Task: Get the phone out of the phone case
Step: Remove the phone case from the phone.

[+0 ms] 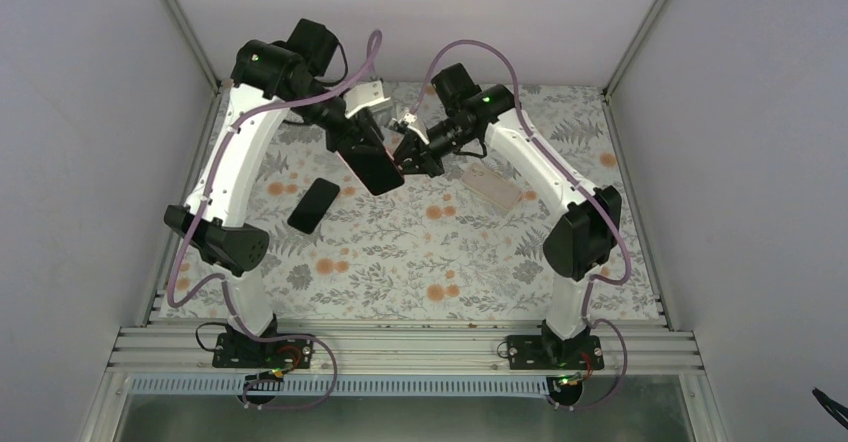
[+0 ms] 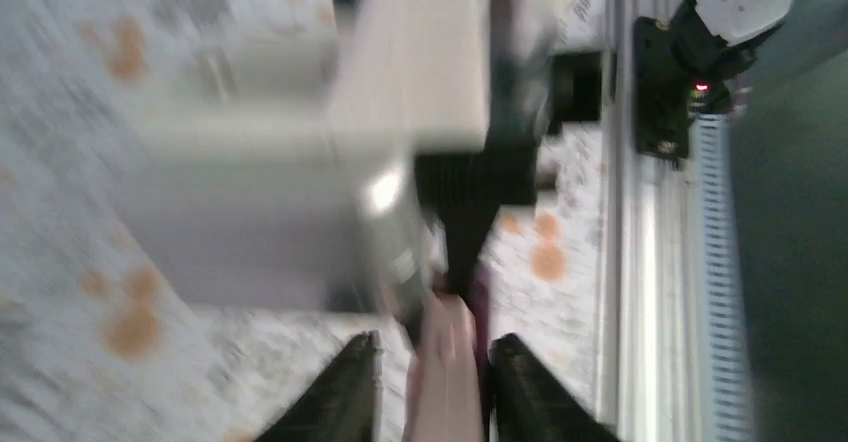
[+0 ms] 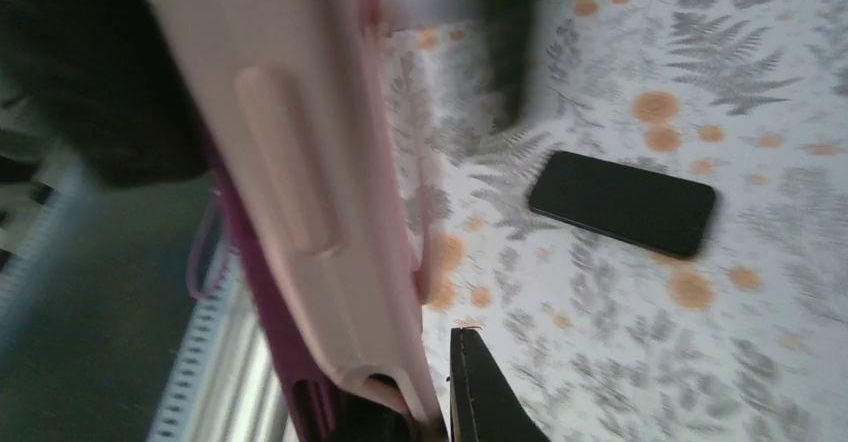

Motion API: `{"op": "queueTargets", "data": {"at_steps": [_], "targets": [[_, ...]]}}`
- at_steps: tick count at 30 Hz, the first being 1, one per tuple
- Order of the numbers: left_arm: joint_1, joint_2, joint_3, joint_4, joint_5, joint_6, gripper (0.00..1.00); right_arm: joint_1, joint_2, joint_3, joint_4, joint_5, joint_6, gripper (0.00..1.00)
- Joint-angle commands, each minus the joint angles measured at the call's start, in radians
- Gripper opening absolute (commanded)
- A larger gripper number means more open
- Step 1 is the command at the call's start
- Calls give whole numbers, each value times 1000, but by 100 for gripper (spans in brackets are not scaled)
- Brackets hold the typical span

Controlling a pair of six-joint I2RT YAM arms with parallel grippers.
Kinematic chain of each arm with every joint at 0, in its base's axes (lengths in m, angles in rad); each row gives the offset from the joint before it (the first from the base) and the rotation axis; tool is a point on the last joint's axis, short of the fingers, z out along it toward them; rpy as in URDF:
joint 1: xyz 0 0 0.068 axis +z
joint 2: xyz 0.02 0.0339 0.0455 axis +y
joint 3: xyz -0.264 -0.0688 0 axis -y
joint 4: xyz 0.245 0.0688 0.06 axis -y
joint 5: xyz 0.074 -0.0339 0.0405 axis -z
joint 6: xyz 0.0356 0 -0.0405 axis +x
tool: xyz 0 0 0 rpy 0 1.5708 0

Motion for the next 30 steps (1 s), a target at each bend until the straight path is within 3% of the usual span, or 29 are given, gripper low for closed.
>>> {"op": "queueTargets", "data": {"at_steps": [1,6,14,21,25,30], "targets": [[0,-46,14,394,98,43,41,24,-16,-55,89,-274,130,3],[4,-146,-30,386,-19,48,99,-68,-42,-47,146,-211,195,3],[-1,-358,-261,625,-270,-36,100,-192,-61,-80,399,-12,506,3],[-203,-520,-830,1326,-759,-64,100,-236,-72,-20,608,277,794,3],[-275,-491,-999,1631,-857,-82,100,-222,-99,9,677,425,835,3],[-290,-385,-968,1734,-851,-174,100,-206,-121,19,701,510,852,3]]}}
